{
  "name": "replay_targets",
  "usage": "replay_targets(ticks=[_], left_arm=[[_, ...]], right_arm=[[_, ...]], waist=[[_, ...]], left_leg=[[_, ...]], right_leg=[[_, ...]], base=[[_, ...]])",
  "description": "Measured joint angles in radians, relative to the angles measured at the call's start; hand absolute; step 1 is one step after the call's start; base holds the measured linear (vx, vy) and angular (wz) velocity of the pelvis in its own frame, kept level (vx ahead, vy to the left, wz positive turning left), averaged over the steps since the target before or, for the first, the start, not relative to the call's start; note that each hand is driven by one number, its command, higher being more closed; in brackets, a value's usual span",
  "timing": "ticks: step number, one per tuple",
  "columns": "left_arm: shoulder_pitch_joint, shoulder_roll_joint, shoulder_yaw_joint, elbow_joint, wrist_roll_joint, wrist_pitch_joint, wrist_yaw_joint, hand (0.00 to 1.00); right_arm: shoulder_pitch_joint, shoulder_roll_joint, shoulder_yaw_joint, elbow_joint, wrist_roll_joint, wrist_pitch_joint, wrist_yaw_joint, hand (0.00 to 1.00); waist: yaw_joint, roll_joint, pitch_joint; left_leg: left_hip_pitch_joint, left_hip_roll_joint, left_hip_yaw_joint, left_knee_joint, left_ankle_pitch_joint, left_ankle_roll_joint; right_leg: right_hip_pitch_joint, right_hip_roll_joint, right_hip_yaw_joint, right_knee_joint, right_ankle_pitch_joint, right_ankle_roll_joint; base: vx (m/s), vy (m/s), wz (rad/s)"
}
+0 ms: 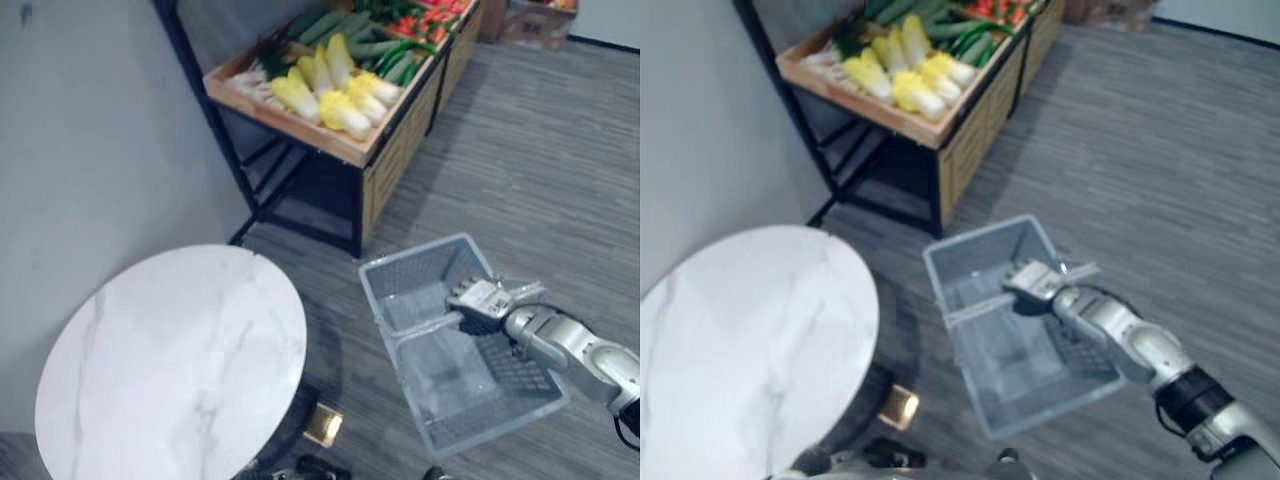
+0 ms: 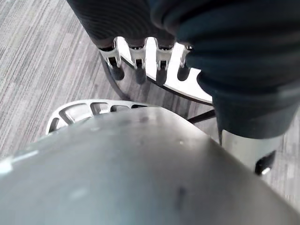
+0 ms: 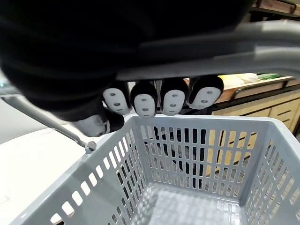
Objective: Pick vegetable in the basket
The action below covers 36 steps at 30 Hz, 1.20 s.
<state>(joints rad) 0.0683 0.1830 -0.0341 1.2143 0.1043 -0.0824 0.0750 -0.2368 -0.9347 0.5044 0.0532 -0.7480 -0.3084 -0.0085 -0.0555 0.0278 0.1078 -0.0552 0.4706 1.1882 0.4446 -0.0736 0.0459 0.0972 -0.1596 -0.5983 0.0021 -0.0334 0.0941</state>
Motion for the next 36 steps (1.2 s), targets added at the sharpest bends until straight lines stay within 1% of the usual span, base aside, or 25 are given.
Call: replay_targets(ticks=[2,3,4,5,6,7,8,9,10,11,12,13,14,16,17,19,22,28,30,31,32,33,34,35,36], left_arm=[[0.006,0.005,0.001,-0.004,0.001,-0.003,-0.001,0.00],[0.008,0.005,0.002,-0.004,0.001,-0.003,0.000,0.00],[0.015,0.005,0.002,-0.005,0.001,-0.004,0.000,0.00],[0.026,0.003,0.002,-0.003,0.001,-0.005,0.000,0.00],[0.035,-0.004,0.004,-0.004,0.001,-0.006,0.001,0.00],[0.038,-0.006,0.008,-0.004,0.001,-0.006,0.001,0.00],[0.046,-0.011,0.013,-0.004,0.002,-0.008,0.001,0.00],[0.066,-0.019,0.031,-0.001,0.001,-0.014,0.001,0.00],[0.075,-0.021,0.037,-0.002,0.001,-0.018,0.000,0.00],[0.085,-0.022,0.040,-0.002,0.001,-0.024,-0.002,0.00],[0.086,-0.023,0.040,-0.002,0.001,-0.026,-0.003,0.00],[0.087,-0.022,0.040,-0.002,0.002,-0.027,-0.003,0.00],[0.082,-0.023,0.041,-0.002,0.016,-0.028,-0.002,0.00],[0.074,-0.022,0.040,-0.003,0.029,-0.033,-0.001,0.00],[0.075,-0.026,0.039,-0.006,0.031,-0.032,0.000,0.00],[0.079,-0.031,0.031,-0.010,0.046,-0.032,0.003,0.00],[0.073,-0.024,0.008,-0.024,0.076,-0.032,0.006,0.00],[0.079,-0.018,-0.020,-0.031,0.076,-0.033,0.006,0.00],[0.079,-0.015,-0.034,-0.032,0.076,-0.038,0.006,0.00],[0.079,-0.015,-0.042,-0.032,0.076,-0.039,0.005,0.00],[0.079,-0.014,-0.047,-0.031,0.076,-0.039,0.005,0.00],[0.074,0.003,-0.051,-0.030,0.075,-0.039,0.004,0.00],[0.075,0.009,-0.059,-0.030,0.075,-0.039,0.005,0.00],[0.075,0.020,-0.072,-0.031,0.075,-0.040,0.005,0.00],[0.073,0.024,-0.081,-0.030,0.076,-0.038,0.004,0.00]], right_arm=[[0.048,0.002,-0.031,-0.002,0.000,-0.003,-0.006,1.00],[0.055,0.003,-0.033,-0.003,0.000,-0.002,-0.006,1.00],[0.064,0.006,-0.033,-0.008,0.000,-0.002,-0.007,1.00],[0.067,0.009,-0.033,-0.011,0.000,-0.001,-0.008,1.00],[0.067,0.011,-0.033,-0.012,0.000,0.000,-0.015,1.00],[0.067,0.011,-0.032,-0.013,0.000,0.000,-0.021,1.00],[0.063,0.011,-0.024,-0.013,0.000,0.001,-0.026,1.00],[0.050,0.014,-0.003,-0.013,0.000,0.001,-0.027,1.00],[0.043,0.015,0.010,-0.013,0.000,0.001,-0.027,1.00],[0.039,0.023,0.024,-0.013,0.000,-0.001,-0.027,1.00],[0.033,0.035,0.024,-0.013,0.000,-0.001,-0.026,1.00],[0.024,0.040,0.025,-0.013,0.000,-0.002,-0.026,1.00],[0.005,0.037,0.025,-0.017,0.001,-0.005,-0.027,1.00],[-0.009,0.023,0.025,-0.016,0.002,-0.005,-0.028,1.00],[-0.002,0.024,0.026,-0.016,0.002,-0.007,-0.028,1.00],[0.002,0.024,0.026,-0.017,0.002,-0.023,-0.028,1.00],[0.031,0.027,0.011,-0.019,0.006,-0.033,-0.030,1.00],[0.092,0.032,-0.029,-0.010,0.003,-0.017,-0.030,1.00],[0.114,0.033,-0.039,-0.003,0.000,-0.006,-0.030,1.00],[0.127,0.037,-0.052,-0.002,-0.002,0.000,-0.030,1.00],[0.143,0.042,-0.073,-0.002,-0.004,0.002,-0.030,1.00],[0.162,0.072,-0.088,0.007,-0.031,0.015,-0.030,1.00],[0.171,0.081,-0.088,0.007,-0.038,0.015,-0.030,1.00],[0.183,0.103,-0.105,0.006,-0.038,0.018,-0.032,1.00],[0.188,0.116,-0.118,0.005,-0.039,0.019,-0.032,1.00]], waist=[[0.005,-0.004,0.003],[0.008,-0.009,0.006],[0.011,-0.017,0.011],[0.015,-0.016,0.010],[0.023,-0.014,0.009],[0.029,-0.013,0.010],[0.038,-0.013,0.010],[0.046,-0.010,0.013],[0.050,-0.010,0.015],[0.057,-0.018,0.017],[0.061,-0.021,0.014],[0.066,-0.013,0.008],[0.055,-0.019,0.006],[0.048,-0.021,0.013],[0.048,-0.014,0.016],[0.048,-0.002,0.020],[0.030,-0.001,0.019],[0.033,-0.005,0.019],[0.034,-0.007,0.020],[0.034,-0.006,0.020],[0.031,-0.001,0.020],[0.032,-0.023,0.033],[0.031,-0.031,0.037],[0.030,-0.047,0.045],[0.028,-0.050,0.051]], left_leg=[[0.003,0.044,-0.069,0.072,0.080,0.004],[-0.006,0.046,-0.152,0.087,0.119,0.000],[-0.019,0.036,-0.304,0.102,0.172,-0.024],[-0.046,0.006,-0.472,0.117,0.187,-0.043],[-0.058,-0.041,-0.605,0.128,0.149,-0.067],[-0.068,-0.083,-0.685,0.136,0.110,-0.083],[-0.075,-0.146,-0.787,0.133,0.063,-0.085],[-0.083,-0.240,-0.928,0.118,-0.011,-0.089],[-0.083,-0.272,-0.970,0.108,-0.040,-0.088],[-0.078,-0.325,-1.036,0.075,-0.076,-0.088],[-0.070,-0.356,-1.088,0.014,-0.087,-0.085],[-0.047,-0.365,-1.103,-0.015,-0.091,-0.088],[-0.044,-0.388,-1.116,-0.048,-0.093,-0.091],[-0.050,-0.413,-1.107,-0.039,-0.093,-0.091],[-0.038,-0.421,-1.092,-0.040,-0.093,-0.091],[-0.006,-0.429,-1.088,-0.069,-0.093,-0.090],[0.013,-0.429,-1.118,-0.134,-0.093,-0.090],[0.082,-0.427,-1.104,-0.255,-0.092,-0.084],[0.084,-0.426,-1.091,-0.267,-0.105,-0.065],[0.075,-0.424,-1.091,-0.269,-0.127,-0.042],[0.075,-0.420,-1.095,-0.274,-0.171,-0.023],[0.087,-0.439,-1.104,-0.260,-0.199,-0.017],[0.096,-0.448,-1.113,-0.259,-0.200,-0.016],[0.119,-0.458,-1.124,-0.258,-0.202,-0.011],[0.143,-0.458,-1.146,-0.250,-0.204,0.001]], right_leg=[[0.002,0.010,0.040,0.017,-0.025,-0.022],[-0.006,0.006,0.075,0.037,-0.036,-0.030],[-0.014,0.002,0.125,0.056,-0.045,-0.039],[-0.024,0.004,0.193,0.060,-0.050,-0.046],[-0.041,0.005,0.254,0.062,-0.056,-0.056],[-0.058,0.006,0.289,0.065,-0.058,-0.062],[-0.083,0.016,0.354,0.072,-0.056,-0.068],[-0.101,0.043,0.446,0.072,-0.049,-0.081],[-0.103,0.051,0.475,0.072,-0.049,-0.082],[-0.113,0.060,0.530,0.084,-0.048,-0.081],[-0.128,0.065,0.570,0.103,-0.045,-0.073],[-0.141,0.069,0.596,0.110,-0.040,-0.064],[-0.166,0.065,0.624,0.104,-0.019,-0.033],[-0.170,0.040,0.648,0.068,0.007,-0.011],[-0.156,0.028,0.658,0.061,0.011,-0.006],[-0.142,0.021,0.656,0.063,0.017,0.003],[-0.143,0.017,0.617,0.063,0.020,0.004],[-0.147,0.024,0.614,0.076,0.020,0.004],[-0.176,0.027,0.619,0.125,0.015,0.011],[-0.209,0.031,0.621,0.182,-0.002,0.018],[-0.249,0.034,0.622,0.264,-0.034,0.027],[-0.334,0.022,0.637,0.470,-0.053,0.024],[-0.367,0.016,0.642,0.560,-0.039,0.012],[-0.424,0.013,0.657,0.703,0.020,-0.045],[-0.459,0.006,0.655,0.803,0.109,-0.070]], base=[[-0.11,-0.168,-0.43],[-0.12,-0.139,-0.89],[-0.08,-0.111,-1.26],[-0.06,-0.087,-1.58],[-0.02,-0.021,-1.49],[0.00,0.029,-1.52],[0.00,0.074,-1.82],[0.01,0.082,-1.79],[0.03,0.118,-1.76],[0.03,0.131,-1.37],[0.03,0.135,-1.29],[0.06,0.146,-1.01],[0.07,0.136,-0.56],[0.06,0.173,-0.33],[0.05,0.179,-0.24],[0.06,0.141,-0.04],[0.03,0.048,0.23],[-0.01,0.010,-0.01],[-0.08,0.025,-0.08],[-0.08,0.034,0.01],[-0.16,0.051,0.10],[-0.14,0.045,0.20],[-0.14,0.045,0.33],[-0.06,0.037,0.43],[-0.03,0.036,0.46]])
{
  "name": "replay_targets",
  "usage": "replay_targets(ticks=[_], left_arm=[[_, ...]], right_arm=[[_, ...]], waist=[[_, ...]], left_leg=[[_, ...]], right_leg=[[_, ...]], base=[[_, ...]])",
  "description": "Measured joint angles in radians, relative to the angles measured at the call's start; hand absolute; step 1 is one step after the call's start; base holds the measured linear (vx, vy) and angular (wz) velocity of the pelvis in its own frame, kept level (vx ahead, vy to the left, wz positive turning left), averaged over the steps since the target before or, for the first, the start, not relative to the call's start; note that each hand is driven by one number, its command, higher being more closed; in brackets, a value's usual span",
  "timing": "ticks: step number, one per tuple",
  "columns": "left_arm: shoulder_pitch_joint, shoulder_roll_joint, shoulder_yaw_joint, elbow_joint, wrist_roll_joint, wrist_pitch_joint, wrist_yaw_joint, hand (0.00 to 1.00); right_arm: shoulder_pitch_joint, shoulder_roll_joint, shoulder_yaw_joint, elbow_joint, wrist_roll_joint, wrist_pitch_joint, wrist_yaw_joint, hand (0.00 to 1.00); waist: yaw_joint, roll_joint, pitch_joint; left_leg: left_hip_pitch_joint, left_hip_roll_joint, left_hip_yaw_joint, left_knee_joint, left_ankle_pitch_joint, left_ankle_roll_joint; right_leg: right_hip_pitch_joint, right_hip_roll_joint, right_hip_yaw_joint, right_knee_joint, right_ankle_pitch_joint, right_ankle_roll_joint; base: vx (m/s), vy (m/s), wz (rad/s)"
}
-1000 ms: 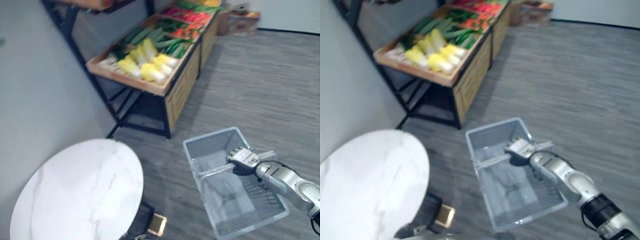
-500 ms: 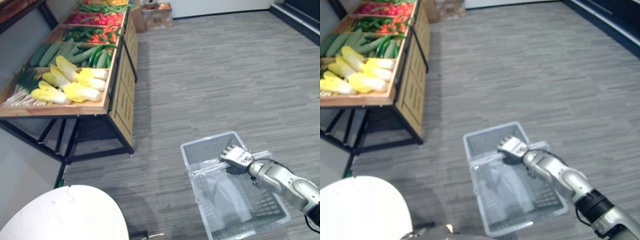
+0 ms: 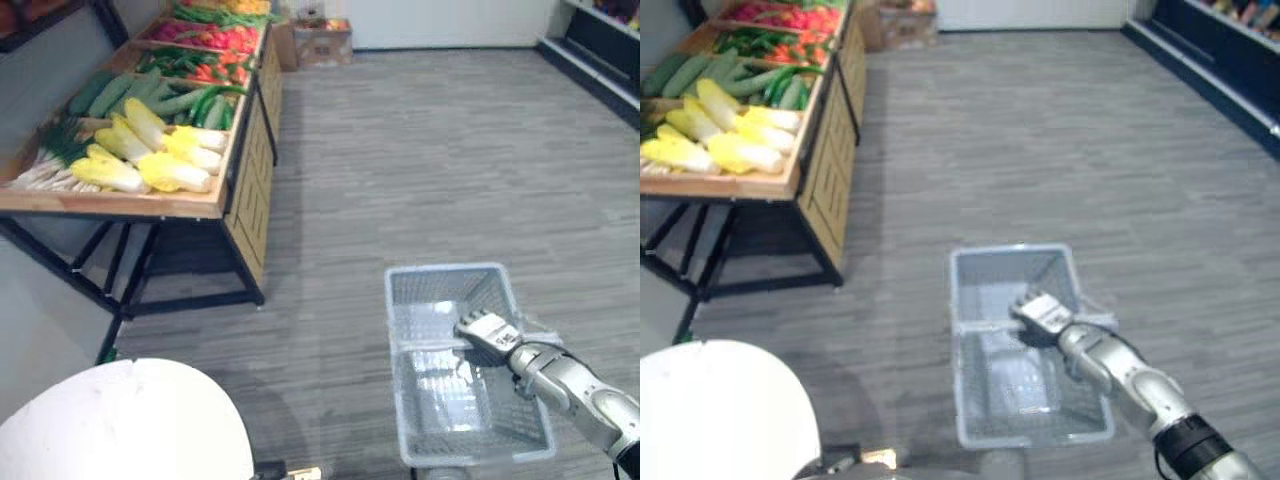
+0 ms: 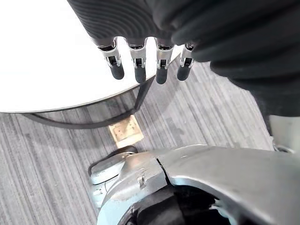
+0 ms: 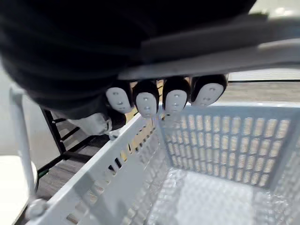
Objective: Pick vegetable in the basket
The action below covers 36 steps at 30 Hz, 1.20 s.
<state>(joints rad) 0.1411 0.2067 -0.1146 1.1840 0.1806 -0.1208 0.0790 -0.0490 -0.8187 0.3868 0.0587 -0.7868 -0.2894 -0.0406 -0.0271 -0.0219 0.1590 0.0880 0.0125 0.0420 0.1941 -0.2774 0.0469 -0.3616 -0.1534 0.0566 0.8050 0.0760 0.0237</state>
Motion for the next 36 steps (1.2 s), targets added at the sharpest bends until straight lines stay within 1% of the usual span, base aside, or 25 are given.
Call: replay_targets(ticks=[1,2,3,4,6,8,10,11,12,13,14,16,18,20,22,23,24,26,27,29,30,31,32,34,36], left_arm=[[-0.001,0.001,-0.003,-0.001,0.000,0.000,-0.001,0.00],[-0.003,0.003,-0.005,-0.002,0.000,0.001,0.000,0.00],[-0.006,0.012,-0.005,-0.002,0.000,0.002,0.002,0.00],[-0.010,0.014,-0.006,-0.002,0.000,0.004,0.001,0.00],[-0.026,0.013,-0.006,-0.001,0.000,0.015,0.002,0.00],[-0.036,0.009,-0.005,-0.004,0.000,0.017,0.002,0.00],[-0.036,0.006,0.007,-0.013,0.004,0.015,0.004,0.00],[-0.034,0.009,0.022,-0.012,0.022,0.016,0.004,0.00],[-0.032,0.008,0.024,-0.006,0.022,0.017,0.004,0.00],[-0.032,-0.031,0.023,0.005,0.032,0.016,0.003,0.00],[-0.036,-0.041,0.024,0.005,0.034,0.012,0.003,0.00],[-0.034,-0.046,0.047,0.008,0.038,0.010,0.006,0.00],[-0.034,-0.049,0.066,0.003,0.038,0.010,0.008,0.00],[-0.029,-0.046,0.083,-0.014,0.038,0.012,0.008,0.00],[-0.029,-0.040,0.084,-0.025,0.038,0.013,0.011,0.00],[-0.027,-0.037,0.084,-0.035,0.038,0.015,0.014,0.00],[-0.026,-0.035,0.085,-0.043,0.036,0.014,0.025,0.00],[-0.029,-0.035,0.085,-0.056,0.036,0.014,0.031,0.00],[-0.030,-0.035,0.085,-0.067,0.036,0.013,0.033,0.00],[-0.027,-0.038,0.086,-0.069,0.036,0.014,0.036,0.00],[-0.018,-0.045,0.084,-0.069,0.036,0.016,0.038,0.00],[-0.008,-0.052,0.082,-0.068,0.037,0.016,0.040,0.00],[-0.026,-0.040,0.083,-0.052,0.043,0.019,0.044,0.00],[-0.031,-0.029,0.083,-0.054,0.052,0.017,0.047,0.00],[-0.031,-0.031,0.082,-0.050,0.068,0.021,0.049,0.00]], right_arm=[[0.008,0.008,-0.011,0.000,0.000,0.000,-0.001,1.00],[0.020,0.025,-0.029,-0.001,-0.001,0.001,-0.008,1.00],[0.020,0.030,-0.031,-0.002,-0.001,0.000,-0.016,1.00],[0.019,0.034,-0.035,-0.002,-0.001,-0.002,-0.019,1.00],[0.020,0.053,-0.061,-0.002,0.000,-0.003,-0.024,1.00],[0.019,0.053,-0.073,0.003,0.000,-0.006,-0.032,1.00],[0.018,0.054,-0.073,0.005,0.000,-0.008,-0.039,1.00],[0.016,0.054,-0.073,0.005,0.000,-0.007,-0.040,1.00],[0.016,0.049,-0.080,0.008,0.000,-0.006,-0.039,1.00],[0.023,0.050,-0.130,0.021,0.000,0.006,-0.040,1.00],[0.013,0.052,-0.141,0.031,0.000,0.014,-0.039,1.00],[0.004,0.051,-0.149,0.038,0.001,0.030,-0.038,1.00],[0.032,0.050,-0.172,0.036,0.002,0.030,-0.038,1.00],[0.048,0.052,-0.175,0.033,0.003,0.030,-0.038,1.00],[0.055,0.052,-0.176,0.032,0.004,0.036,-0.038,1.00],[0.061,0.053,-0.176,0.032,0.004,0.040,-0.038,1.00],[0.065,0.053,-0.175,0.032,0.004,0.042,-0.038,1.00],[0.066,0.055,-0.173,0.031,0.006,0.044,-0.038,1.00],[0.065,0.062,-0.161,0.032,0.006,0.045,-0.038,1.00],[0.066,0.072,-0.138,0.031,0.006,0.039,-0.040,1.00],[0.075,0.066,-0.123,0.029,0.006,0.036,-0.040,1.00],[0.078,0.057,-0.114,0.027,0.006,0.036,-0.040,1.00],[0.091,0.089,-0.098,0.037,0.005,0.042,-0.039,1.00],[0.091,0.084,-0.084,0.033,0.005,0.030,-0.039,1.00],[0.075,0.084,-0.081,0.036,0.004,0.030,-0.039,1.00]], waist=[[-0.002,0.005,0.003],[-0.004,-0.001,0.006],[-0.002,-0.006,0.006],[-0.002,-0.008,0.007],[-0.003,-0.007,0.007],[-0.005,-0.005,0.014],[-0.003,-0.016,0.019],[-0.005,-0.026,0.023],[-0.008,-0.019,0.022],[-0.010,0.053,-0.002],[-0.002,0.071,-0.009],[0.000,0.075,-0.009],[-0.006,0.072,-0.007],[0.006,0.048,0.005],[0.009,0.046,0.007],[0.011,0.041,0.011],[0.021,0.036,0.014],[0.047,0.034,0.015],[0.067,0.027,0.018],[0.071,0.025,0.019],[0.063,0.046,0.010],[0.061,0.068,0.004],[0.052,0.030,-0.002],[0.057,0.012,-0.002],[0.066,0.019,0.001]], left_leg=[[0.010,0.002,-0.014,0.002,-0.001,0.006],[0.028,0.001,-0.034,0.002,-0.004,0.013],[0.035,0.003,-0.052,0.002,-0.009,0.012],[0.034,0.005,-0.061,0.002,-0.012,0.013],[0.022,0.010,-0.088,0.001,-0.021,0.006],[0.022,0.015,-0.127,-0.002,-0.048,-0.008],[0.050,0.023,-0.150,-0.020,-0.078,-0.033],[0.076,0.031,-0.182,-0.027,-0.112,-0.053],[0.097,0.050,-0.196,-0.035,-0.131,-0.066],[0.104,0.124,-0.243,-0.030,-0.125,-0.080],[0.087,0.132,-0.247,0.004,-0.103,-0.085],[0.040,0.146,-0.263,0.120,-0.033,-0.124],[-0.052,0.152,-0.275,0.374,0.124,-0.157],[-0.127,0.160,-0.249,0.610,0.371,-0.218],[-0.220,0.185,-0.151,0.837,0.311,-0.178],[-0.275,0.188,-0.080,0.922,0.248,-0.127],[-0.331,0.179,-0.025,0.942,0.192,-0.097],[-0.409,0.166,0.031,0.898,0.147,-0.100],[-0.464,0.154,0.086,0.755,0.114,-0.098],[-0.469,0.148,0.165,0.455,0.129,-0.091],[-0.453,0.146,0.206,0.222,0.254,-0.081],[-0.449,0.151,0.212,0.121,0.344,-0.056],[-0.440,0.102,0.233,0.109,0.336,0.007],[-0.438,0.054,0.230,0.074,0.323,0.018],[-0.437,0.043,0.250,0.107,0.290,0.045]], right_leg=[[-0.020,-0.005,-0.005,0.041,0.036,0.002],[-0.048,-0.012,-0.021,0.112,0.025,0.002],[-0.065,-0.020,-0.049,0.104,-0.051,0.006],[-0.068,-0.020,-0.065,0.064,-0.075,0.005],[-0.070,-0.018,-0.097,-0.166,-0.084,0.014],[-0.045,-0.023,-0.097,-0.525,-0.049,0.064],[-0.025,-0.034,-0.083,-0.724,-0.029,0.088],[-0.015,-0.047,-0.081,-0.726,-0.031,0.089],[-0.023,-0.036,-0.086,-0.684,0.031,0.093],[-0.092,0.013,-0.144,-0.508,0.000,0.065],[-0.108,0.023,-0.155,-0.463,-0.035,0.050],[-0.098,0.034,-0.175,-0.413,-0.094,0.026],[-0.009,0.051,-0.223,-0.402,-0.162,-0.001],[0.114,0.074,-0.232,-0.449,-0.210,-0.029],[0.223,0.090,-0.232,-0.502,-0.240,-0.046],[0.300,0.096,-0.227,-0.547,-0.260,-0.053],[0.363,0.097,-0.219,-0.592,-0.266,-0.054],[0.422,0.097,-0.203,-0.639,-0.272,-0.047],[0.470,0.084,-0.185,-0.668,-0.275,-0.019],[0.513,0.064,-0.180,-0.689,-0.301,0.022],[0.545,0.069,-0.181,-0.703,-0.322,0.051],[0.559,0.082,-0.180,-0.705,-0.337,0.069],[0.574,0.040,-0.185,-0.711,-0.349,0.081],[0.581,0.016,-0.188,-0.742,-0.298,0.067],[0.615,0.007,-0.186,-0.771,-0.244,0.081]], base=[[0.04,0.029,0.53],[0.07,0.017,0.49],[0.10,0.011,0.46],[0.16,-0.022,0.40],[0.23,-0.078,0.37],[0.32,-0.192,0.45],[0.43,-0.311,0.56],[0.49,-0.397,0.61],[0.61,-0.505,0.87],[0.53,-0.422,0.51],[0.52,-0.412,0.37],[0.58,-0.403,0.15],[0.60,-0.350,0.35],[0.52,-0.222,0.04],[0.51,-0.153,-0.03],[0.57,-0.122,-0.07],[0.45,-0.063,-0.14],[0.45,0.045,-0.40],[0.51,0.120,-0.49],[0.52,0.175,-0.36],[0.51,0.201,-0.20],[0.54,0.226,0.17],[0.42,0.174,0.30],[0.45,0.199,0.44],[0.36,0.173,0.37]])
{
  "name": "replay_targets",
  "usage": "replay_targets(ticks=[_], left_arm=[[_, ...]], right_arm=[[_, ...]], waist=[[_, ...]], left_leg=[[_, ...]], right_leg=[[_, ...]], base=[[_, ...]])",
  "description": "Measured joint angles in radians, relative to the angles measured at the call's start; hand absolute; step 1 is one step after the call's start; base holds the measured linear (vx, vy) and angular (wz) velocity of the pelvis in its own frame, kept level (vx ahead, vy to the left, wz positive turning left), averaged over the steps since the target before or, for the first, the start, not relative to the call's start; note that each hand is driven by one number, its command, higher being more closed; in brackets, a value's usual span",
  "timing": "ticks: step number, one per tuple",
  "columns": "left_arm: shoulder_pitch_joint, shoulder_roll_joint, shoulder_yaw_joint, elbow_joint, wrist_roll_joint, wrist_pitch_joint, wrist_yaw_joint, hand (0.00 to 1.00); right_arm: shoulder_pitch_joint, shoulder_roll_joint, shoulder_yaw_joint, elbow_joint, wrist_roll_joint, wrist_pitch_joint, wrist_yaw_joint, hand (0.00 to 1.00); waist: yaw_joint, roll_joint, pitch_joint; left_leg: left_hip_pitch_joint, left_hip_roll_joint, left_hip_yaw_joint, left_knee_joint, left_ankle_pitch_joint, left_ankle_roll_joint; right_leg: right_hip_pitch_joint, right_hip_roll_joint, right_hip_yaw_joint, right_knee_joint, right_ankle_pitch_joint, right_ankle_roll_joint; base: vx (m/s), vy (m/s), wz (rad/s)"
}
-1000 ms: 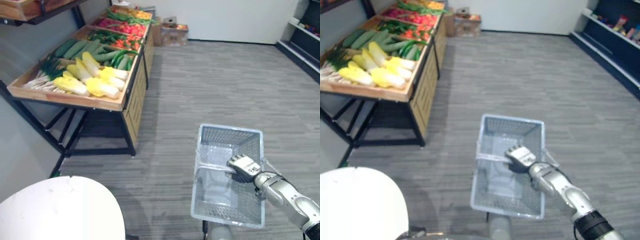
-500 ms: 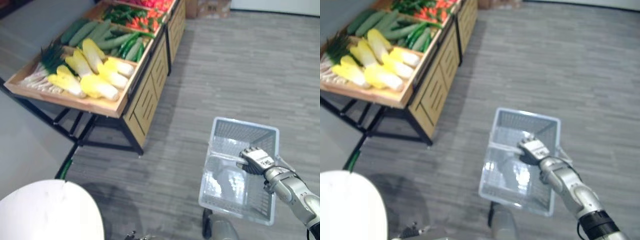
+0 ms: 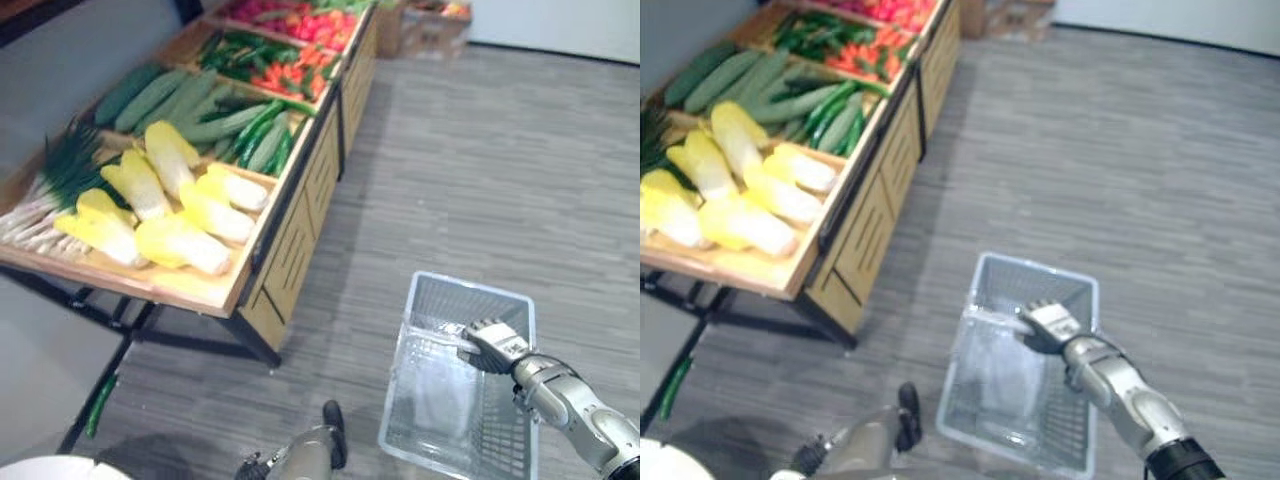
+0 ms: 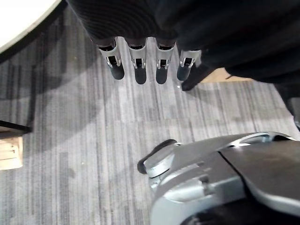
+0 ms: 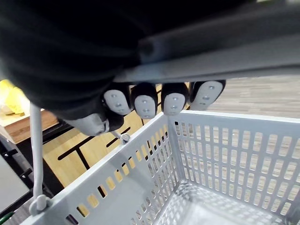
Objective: Pick vegetable in the basket
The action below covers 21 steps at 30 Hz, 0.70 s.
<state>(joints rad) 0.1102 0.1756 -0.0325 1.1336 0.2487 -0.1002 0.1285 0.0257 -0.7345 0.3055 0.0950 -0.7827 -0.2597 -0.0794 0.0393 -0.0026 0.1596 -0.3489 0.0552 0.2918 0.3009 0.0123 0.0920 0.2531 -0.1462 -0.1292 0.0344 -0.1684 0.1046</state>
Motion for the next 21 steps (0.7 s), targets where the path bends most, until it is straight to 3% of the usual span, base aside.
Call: replay_targets(ticks=[3,4,6,7,8,10,11,12,14,15,17,18,21], left_arm=[[0.003,-0.005,-0.002,0.004,0.013,0.005,0.011,0.00],[0.002,-0.009,-0.003,0.022,0.017,0.010,0.013,0.00],[0.018,-0.004,-0.009,0.029,0.032,0.016,0.011,0.00],[0.037,0.009,-0.016,0.029,0.037,0.017,0.009,0.00],[0.049,0.024,-0.025,0.028,0.038,0.017,0.003,0.00],[0.052,0.039,-0.044,0.030,0.038,0.024,-0.004,0.00],[0.051,0.053,-0.052,0.031,0.034,0.025,-0.007,0.00],[0.049,0.051,-0.057,0.033,0.031,0.027,-0.007,0.00],[0.046,0.052,-0.061,0.041,0.029,0.029,-0.007,0.00],[0.035,0.057,-0.061,0.041,0.027,0.036,-0.006,0.00],[0.022,0.057,-0.059,0.038,0.008,0.036,-0.004,0.00],[0.005,0.057,-0.057,0.037,-0.011,0.035,-0.003,0.00],[0.003,0.057,-0.044,0.028,-0.011,0.032,0.002,0.00]], right_arm=[[-0.021,0.003,0.017,-0.001,0.000,-0.012,0.000,1.00],[-0.019,0.014,0.017,0.002,-0.001,-0.009,0.000,1.00],[-0.003,0.038,0.018,0.003,-0.003,-0.007,0.000,1.00],[-0.002,0.066,0.025,0.009,-0.004,-0.006,0.000,1.00],[-0.001,0.089,0.035,0.025,-0.004,-0.001,0.001,1.00],[0.004,0.107,0.051,0.053,-0.004,0.005,0.002,1.00],[0.003,0.119,0.051,0.072,-0.004,0.014,0.001,1.00],[0.003,0.117,0.046,0.072,-0.008,0.018,0.002,1.00],[0.005,0.116,0.045,0.072,-0.030,0.020,0.002,1.00],[0.014,0.116,0.045,0.072,-0.036,0.023,0.003,1.00],[0.017,0.117,0.045,0.077,-0.036,0.025,0.003,1.00],[0.017,0.117,0.041,0.077,-0.035,0.031,0.003,1.00],[0.011,0.120,0.007,0.079,-0.034,0.053,0.007,1.00]], waist=[[0.007,0.007,-0.004],[0.008,0.005,-0.008],[0.022,-0.005,-0.029],[0.020,-0.028,-0.039],[0.015,-0.054,-0.041],[0.009,-0.081,-0.040],[0.008,-0.090,-0.037],[0.001,-0.083,-0.030],[-0.011,-0.068,-0.023],[-0.012,-0.058,-0.022],[-0.014,-0.061,-0.023],[-0.014,-0.062,-0.023],[-0.005,-0.070,-0.029]], left_leg=[[0.027,0.015,0.106,0.008,-0.047,0.001],[0.058,0.004,0.112,-0.032,-0.086,0.011],[0.116,-0.035,0.122,-0.127,-0.081,-0.006],[0.171,-0.070,0.132,-0.198,-0.077,-0.010],[0.220,-0.105,0.124,-0.233,-0.077,-0.011],[0.279,-0.142,0.071,-0.250,-0.085,0.004],[0.314,-0.158,0.019,-0.243,-0.096,0.020],[0.360,-0.162,-0.036,-0.245,-0.109,0.028],[0.418,-0.158,-0.112,-0.247,-0.121,0.044],[0.448,-0.148,-0.177,-0.245,-0.134,0.043],[0.464,-0.134,-0.247,-0.234,-0.146,0.029],[0.462,-0.117,-0.330,-0.218,-0.162,0.002],[0.448,-0.092,-0.437,-0.188,-0.195,-0.056]], right_leg=[[0.025,0.000,0.002,0.023,0.057,0.022],[0.011,0.000,0.005,0.089,0.051,0.019],[-0.096,-0.022,0.024,0.318,0.051,0.020],[-0.185,-0.060,0.052,0.529,0.085,0.077],[-0.253,-0.079,0.109,0.695,0.177,0.177],[-0.326,-0.077,0.159,0.897,0.307,0.184],[-0.394,-0.077,0.157,1.058,0.243,0.141],[-0.438,-0.080,0.110,1.128,0.151,0.028],[-0.479,-0.086,0.049,1.094,0.042,-0.062],[-0.517,-0.086,0.027,0.946,-0.005,-0.079],[-0.534,-0.079,0.045,0.730,-0.007,-0.072],[-0.549,-0.070,0.120,0.504,0.013,-0.044],[-0.562,-0.081,0.221,0.286,0.050,-0.014]], base=[[0.22,0.143,0.39],[0.18,0.149,0.19],[0.21,0.165,0.16],[0.26,0.131,0.34],[0.28,0.105,0.49],[0.28,0.052,0.77],[0.48,0.019,1.20],[0.41,0.003,1.21],[0.39,-0.047,1.30],[0.43,-0.097,1.46],[0.40,-0.179,1.55],[0.39,-0.235,1.58],[0.38,-0.308,1.34]])
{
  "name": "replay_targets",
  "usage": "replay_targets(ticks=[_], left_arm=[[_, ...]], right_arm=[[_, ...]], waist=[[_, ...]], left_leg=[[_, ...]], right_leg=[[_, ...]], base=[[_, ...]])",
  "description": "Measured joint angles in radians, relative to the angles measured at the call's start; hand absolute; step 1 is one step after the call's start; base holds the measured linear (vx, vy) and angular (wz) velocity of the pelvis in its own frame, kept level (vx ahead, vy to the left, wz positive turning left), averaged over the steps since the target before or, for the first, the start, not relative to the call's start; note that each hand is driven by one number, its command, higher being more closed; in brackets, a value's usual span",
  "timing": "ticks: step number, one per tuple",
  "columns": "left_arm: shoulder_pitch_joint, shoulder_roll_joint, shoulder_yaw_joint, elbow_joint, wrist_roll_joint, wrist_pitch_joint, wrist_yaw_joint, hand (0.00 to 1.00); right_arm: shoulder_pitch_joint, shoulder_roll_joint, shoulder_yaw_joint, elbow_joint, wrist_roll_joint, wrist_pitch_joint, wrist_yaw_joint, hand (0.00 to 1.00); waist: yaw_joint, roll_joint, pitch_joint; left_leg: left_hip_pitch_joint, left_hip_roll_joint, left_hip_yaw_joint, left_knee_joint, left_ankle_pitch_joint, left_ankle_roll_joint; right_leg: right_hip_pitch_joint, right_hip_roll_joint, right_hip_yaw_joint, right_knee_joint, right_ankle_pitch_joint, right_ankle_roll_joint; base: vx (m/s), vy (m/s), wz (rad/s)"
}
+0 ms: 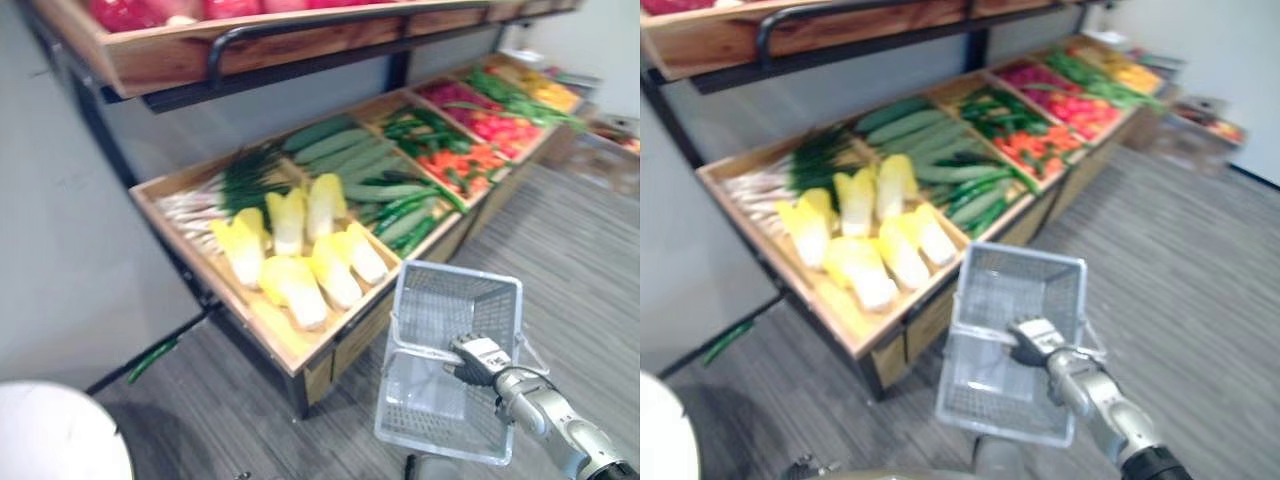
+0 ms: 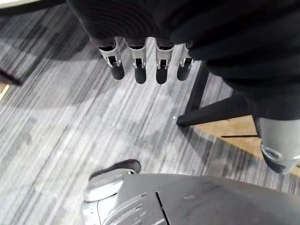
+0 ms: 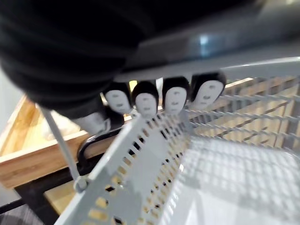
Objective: Pick vegetable in the basket
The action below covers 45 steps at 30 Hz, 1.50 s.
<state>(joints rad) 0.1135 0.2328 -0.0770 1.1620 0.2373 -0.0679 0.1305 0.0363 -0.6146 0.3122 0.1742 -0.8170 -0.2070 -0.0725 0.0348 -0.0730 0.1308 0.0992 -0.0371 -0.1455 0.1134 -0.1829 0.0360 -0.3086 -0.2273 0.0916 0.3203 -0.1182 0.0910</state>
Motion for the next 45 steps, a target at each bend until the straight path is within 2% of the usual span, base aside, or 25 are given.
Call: replay_targets(ticks=[2,3,4,5,6,7,8,9,10,11,12,13,15,18,20,22,24,26,28,33,34,36,39,41,45], left_arm=[[0.021,0.008,0.025,0.002,-0.031,0.001,0.005,0.00],[0.033,0.014,0.043,0.002,-0.041,0.002,0.006,0.00],[0.043,0.007,0.092,0.020,-0.044,0.006,0.013,0.00],[0.048,-0.034,0.147,0.031,-0.073,0.005,0.019,0.00],[0.051,-0.048,0.172,0.032,-0.080,0.005,0.020,0.00],[0.061,-0.065,0.214,0.033,-0.094,0.004,0.021,0.00],[0.061,-0.072,0.243,0.032,-0.110,0.005,0.020,0.00],[0.061,-0.074,0.250,0.032,-0.117,0.005,0.021,0.00],[0.060,-0.076,0.272,0.029,-0.128,0.005,0.020,0.00],[0.062,-0.077,0.288,0.029,-0.135,0.006,0.017,0.00],[0.068,-0.082,0.300,0.027,-0.135,0.006,0.017,0.00],[0.071,-0.087,0.303,0.027,-0.135,0.006,0.017,0.00],[0.079,-0.110,0.311,0.019,-0.133,0.022,0.015,0.00],[0.084,-0.119,0.320,0.020,-0.129,0.028,0.016,0.00],[0.082,-0.124,0.322,0.020,-0.105,0.028,0.017,0.00],[0.078,-0.126,0.333,0.017,-0.098,0.028,0.017,0.00],[0.076,-0.124,0.371,0.005,-0.098,0.027,0.022,0.00],[0.075,-0.119,0.437,-0.005,-0.101,0.027,0.040,0.00],[0.071,-0.112,0.492,-0.012,-0.107,0.027,0.063,0.00],[0.018,-0.041,0.785,-0.070,-0.158,0.019,0.192,0.00],[0.013,-0.032,0.807,-0.082,-0.158,0.017,0.211,0.00],[0.004,-0.028,0.851,-0.203,-0.185,0.001,0.270,0.00],[0.019,-0.057,0.825,-0.412,-0.184,-0.012,0.321,0.00],[0.040,-0.103,0.805,-0.647,-0.174,-0.033,0.369,0.00],[0.054,-0.179,0.782,-0.927,-0.121,-0.056,0.401,0.00]], right_arm=[[0.013,-0.006,-0.027,0.002,0.000,0.028,0.017,1.00],[0.019,-0.006,-0.031,0.002,0.000,0.031,0.022,1.00],[0.028,-0.020,-0.036,0.003,0.004,0.027,0.023,1.00],[0.025,-0.028,-0.037,0.010,0.012,0.038,0.026,1.00],[0.020,-0.037,-0.036,0.015,0.013,0.040,0.026,1.00],[0.008,-0.051,-0.019,0.035,0.014,0.040,0.030,1.00],[0.009,-0.051,-0.017,0.052,0.040,0.040,0.038,1.00],[0.012,-0.051,-0.019,0.063,0.053,0.040,0.038,1.00],[0.038,-0.050,-0.033,0.079,0.078,0.040,0.038,1.00],[0.086,-0.043,-0.065,0.083,0.088,0.040,0.037,1.00],[0.120,-0.040,-0.089,0.083,0.092,0.040,0.036,1.00],[0.138,-0.040,-0.103,0.083,0.091,0.039,0.036,1.00],[0.183,-0.009,-0.156,0.114,0.091,0.023,0.028,1.00],[0.206,0.052,-0.213,0.193,0.090,0.017,0.019,1.00],[0.219,0.083,-0.318,0.303,0.090,0.000,-0.007,1.00],[0.221,0.090,-0.379,0.380,0.090,-0.001,-0.011,1.00],[0.221,0.110,-0.437,0.454,0.090,0.010,-0.012,1.00],[0.220,0.116,-0.504,0.581,0.090,0.020,-0.013,1.00],[0.222,0.124,-0.555,0.660,0.091,0.033,-0.013,1.00],[0.224,0.156,-0.700,0.861,0.121,0.071,-0.016,1.00],[0.225,0.162,-0.710,0.873,0.123,0.073,-0.016,1.00],[0.225,0.184,-0.752,0.903,0.147,0.073,-0.016,1.00],[0.226,0.207,-0.793,0.903,0.167,0.072,-0.025,1.00],[0.224,0.235,-0.833,0.901,0.179,0.070,-0.044,1.00],[0.221,0.264,-0.857,0.892,0.191,0.063,-0.049,1.00]], waist=[[-0.001,-0.037,-0.016],[-0.001,-0.053,-0.021],[0.004,-0.052,-0.027],[0.003,-0.005,-0.033],[0.002,0.010,-0.032],[-0.001,0.028,-0.034],[-0.006,0.028,-0.032],[-0.010,0.025,-0.031],[-0.015,0.018,-0.026],[-0.022,0.012,-0.020],[-0.030,0.008,-0.015],[-0.033,0.017,-0.015],[-0.041,0.056,-0.015],[-0.056,0.071,-0.017],[-0.060,0.088,-0.021],[-0.061,0.100,-0.025],[-0.060,0.100,-0.028],[-0.061,0.097,-0.029],[-0.061,0.102,-0.032],[-0.064,0.111,-0.042],[-0.064,0.111,-0.045],[-0.064,0.111,-0.046],[-0.061,0.107,-0.048],[-0.060,0.100,-0.053],[-0.061,0.090,-0.062]], left_leg=[[-0.007,0.023,-0.065,0.033,-0.044,-0.074],[-0.004,0.027,-0.066,0.037,-0.055,-0.093],[-0.004,0.069,-0.071,0.053,-0.085,-0.132],[-0.029,0.130,-0.075,0.084,-0.073,-0.163],[-0.033,0.155,-0.071,0.095,-0.063,-0.178],[-0.061,0.192,-0.073,0.120,-0.034,-0.204],[-0.095,0.208,-0.077,0.159,0.008,-0.199],[-0.114,0.211,-0.065,0.178,0.039,-0.198],[-0.130,0.231,-0.006,0.196,0.106,-0.198],[-0.129,0.252,0.097,0.187,0.168,-0.184],[-0.130,0.271,0.195,0.180,0.193,-0.169],[-0.128,0.281,0.255,0.172,0.195,-0.165],[-0.123,0.294,0.400,0.113,0.190,-0.162],[-0.112,0.287,0.436,0.006,0.192,-0.162],[-0.089,0.283,0.467,-0.083,0.191,-0.165],[-0.079,0.273,0.472,-0.122,0.179,-0.180],[-0.077,0.258,0.488,-0.132,0.169,-0.177],[-0.059,0.233,0.494,-0.146,0.164,-0.169],[-0.051,0.219,0.496,-0.151,0.162,-0.166],[-0.022,0.203,0.497,-0.173,0.162,-0.166],[-0.020,0.203,0.496,-0.175,0.162,-0.166],[-0.023,0.202,0.490,-0.179,0.164,-0.164],[-0.025,0.201,0.486,-0.180,0.165,-0.162],[-0.027,0.197,0.473,-0.181,0.168,-0.158],[-0.027,0.190,0.460,-0.182,0.169,-0.155]], right_leg=[[0.031,-0.041,-0.025,-0.072,0.095,0.043],[0.046,-0.054,-0.056,-0.085,0.128,0.058],[0.072,-0.043,-0.132,-0.090,0.108,0.084],[0.093,0.008,-0.188,-0.091,0.095,0.048],[0.098,0.028,-0.206,-0.084,0.083,0.030],[0.107,0.058,-0.244,-0.068,0.058,-0.005],[0.120,0.068,-0.289,-0.058,0.036,-0.031],[0.130,0.068,-0.314,-0.058,0.029,-0.039],[0.164,0.067,-0.360,-0.079,0.024,-0.048],[0.212,0.069,-0.400,-0.119,0.027,-0.053],[0.235,0.074,-0.427,-0.149,0.034,-0.062],[0.248,0.079,-0.439,-0.166,0.036,-0.065],[0.251,0.112,-0.455,-0.223,0.039,-0.062],[0.225,0.137,-0.469,-0.243,0.049,-0.049],[0.207,0.147,-0.481,-0.248,0.063,-0.046],[0.209,0.145,-0.485,-0.256,0.079,-0.042],[0.220,0.134,-0.483,-0.282,0.105,-0.036],[0.240,0.116,-0.470,-0.319,0.141,-0.034],[0.246,0.107,-0.466,-0.321,0.149,-0.036],[0.262,0.099,-0.463,-0.318,0.150,-0.034],[0.263,0.099,-0.464,-0.318,0.150,-0.034],[0.261,0.099,-0.468,-0.318,0.150,-0.034],[0.261,0.096,-0.473,-0.317,0.150,-0.034],[0.263,0.092,-0.481,-0.315,0.149,-0.034],[0.272,0.090,-0.492,-0.314,0.149,-0.035]], base=[[0.41,-0.498,1.29],[0.39,-0.637,0.97],[0.34,-0.627,0.70],[0.26,-0.502,0.56],[0.24,-0.452,0.51],[0.20,-0.437,0.63],[0.18,-0.434,0.77],[0.15,-0.426,1.01],[0.13,-0.408,1.08],[0.10,-0.393,1.12],[0.06,-0.326,0.80],[-0.01,-0.237,0.48],[-0.05,-0.150,0.21],[-0.06,-0.013,0.12],[-0.06,0.062,0.20],[-0.06,0.134,0.11],[-0.03,0.135,0.02],[0.03,0.116,-0.09],[0.04,0.089,-0.05],[0.03,0.034,0.00],[0.00,0.000,0.00],[0.00,-0.005,0.05],[-0.01,-0.007,0.06],[0.00,-0.002,0.11],[0.02,-0.001,0.11]])
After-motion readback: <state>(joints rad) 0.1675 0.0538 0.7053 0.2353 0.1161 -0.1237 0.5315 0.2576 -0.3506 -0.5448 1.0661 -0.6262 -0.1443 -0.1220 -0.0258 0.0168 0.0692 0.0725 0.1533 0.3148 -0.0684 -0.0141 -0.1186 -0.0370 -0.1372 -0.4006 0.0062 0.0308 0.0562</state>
